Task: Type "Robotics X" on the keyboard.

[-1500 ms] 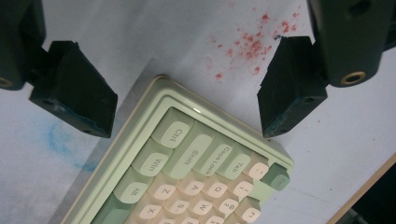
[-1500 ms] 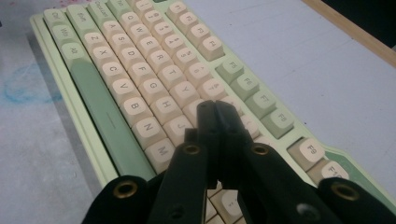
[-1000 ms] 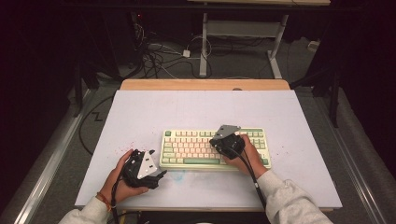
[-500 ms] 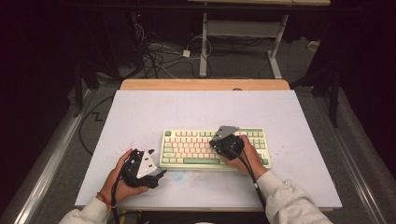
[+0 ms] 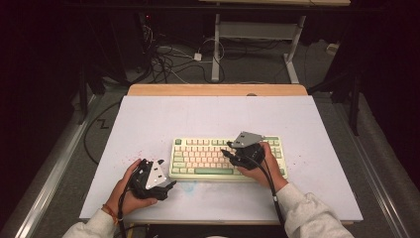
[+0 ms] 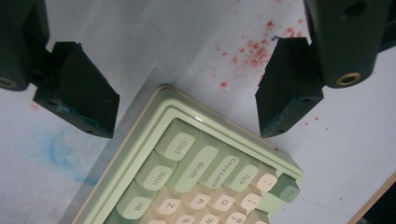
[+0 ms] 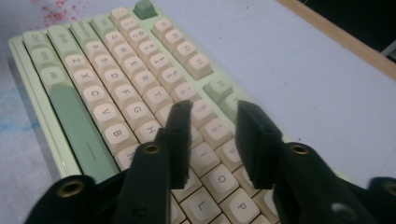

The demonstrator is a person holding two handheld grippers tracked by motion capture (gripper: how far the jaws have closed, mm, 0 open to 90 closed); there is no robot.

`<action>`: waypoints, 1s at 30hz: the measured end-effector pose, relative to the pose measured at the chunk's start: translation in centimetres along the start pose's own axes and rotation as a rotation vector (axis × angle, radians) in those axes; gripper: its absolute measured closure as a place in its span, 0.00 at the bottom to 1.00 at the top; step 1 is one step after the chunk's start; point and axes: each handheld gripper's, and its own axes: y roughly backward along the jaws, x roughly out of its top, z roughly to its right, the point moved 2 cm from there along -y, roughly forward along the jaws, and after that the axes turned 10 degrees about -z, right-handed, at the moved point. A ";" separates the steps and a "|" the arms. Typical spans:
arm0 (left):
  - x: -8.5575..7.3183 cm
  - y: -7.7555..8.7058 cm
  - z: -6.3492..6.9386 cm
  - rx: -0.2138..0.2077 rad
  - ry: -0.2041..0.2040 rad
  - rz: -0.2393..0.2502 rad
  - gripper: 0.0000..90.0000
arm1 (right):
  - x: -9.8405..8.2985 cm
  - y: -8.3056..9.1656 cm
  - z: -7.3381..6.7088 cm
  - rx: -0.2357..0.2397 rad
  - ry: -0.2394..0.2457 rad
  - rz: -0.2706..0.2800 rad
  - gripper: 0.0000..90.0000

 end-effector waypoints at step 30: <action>0.2 0.8 -1.1 -0.172 0.114 0.067 0.65 | -4.5 5.6 -0.5 -0.141 -0.022 0.147 0.19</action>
